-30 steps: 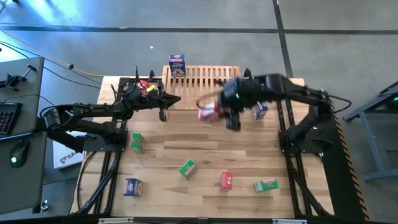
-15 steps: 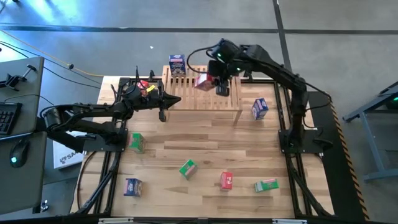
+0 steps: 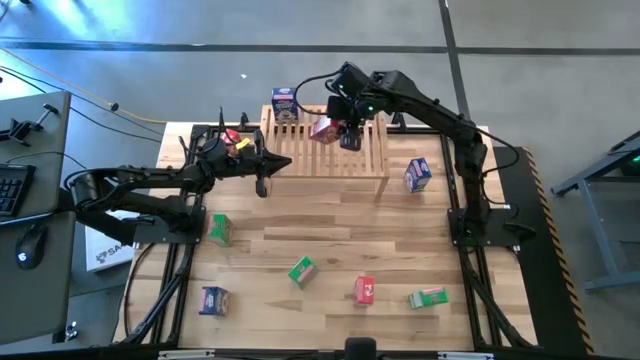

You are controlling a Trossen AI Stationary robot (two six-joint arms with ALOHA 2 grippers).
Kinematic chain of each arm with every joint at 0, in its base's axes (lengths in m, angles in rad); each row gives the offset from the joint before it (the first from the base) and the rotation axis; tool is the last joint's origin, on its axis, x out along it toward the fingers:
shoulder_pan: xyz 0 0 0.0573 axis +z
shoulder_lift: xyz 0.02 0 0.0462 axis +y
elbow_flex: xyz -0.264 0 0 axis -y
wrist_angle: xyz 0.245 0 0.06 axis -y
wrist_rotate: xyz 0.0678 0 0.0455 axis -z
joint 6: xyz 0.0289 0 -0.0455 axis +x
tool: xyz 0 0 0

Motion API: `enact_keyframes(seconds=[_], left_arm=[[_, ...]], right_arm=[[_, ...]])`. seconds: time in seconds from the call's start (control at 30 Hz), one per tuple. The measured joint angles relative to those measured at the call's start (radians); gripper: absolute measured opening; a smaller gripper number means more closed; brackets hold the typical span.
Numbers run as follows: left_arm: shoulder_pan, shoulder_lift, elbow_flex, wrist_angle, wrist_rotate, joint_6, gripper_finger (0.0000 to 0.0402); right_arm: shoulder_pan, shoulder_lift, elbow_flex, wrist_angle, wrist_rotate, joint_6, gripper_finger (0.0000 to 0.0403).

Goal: Stack cereal on shelf
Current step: Put the middle red cereal box on the shelf

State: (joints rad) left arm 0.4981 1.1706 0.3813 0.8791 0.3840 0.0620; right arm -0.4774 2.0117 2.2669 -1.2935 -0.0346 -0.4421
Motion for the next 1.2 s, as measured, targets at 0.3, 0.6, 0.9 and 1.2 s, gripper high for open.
enact_keyframes(seconds=[0.3,0.6,0.9,1.2], left_arm=[[-0.002,0.000,0.000,0.000,0.000,-0.002,0.0010],[-0.002,0.000,0.000,0.000,0.000,-0.005,0.0010],[-0.002,0.000,0.000,0.000,0.000,-0.006,0.0010],[-0.002,0.000,0.000,0.000,0.000,-0.007,0.0010]], right_arm=[[0.000,-0.001,0.004,0.044,0.008,0.015,0.0236],[0.000,-0.005,0.037,0.116,0.004,0.014,0.0236],[0.000,0.000,0.027,0.173,-0.053,0.015,0.0236],[0.006,0.008,0.028,0.182,-0.032,0.040,0.0236]])
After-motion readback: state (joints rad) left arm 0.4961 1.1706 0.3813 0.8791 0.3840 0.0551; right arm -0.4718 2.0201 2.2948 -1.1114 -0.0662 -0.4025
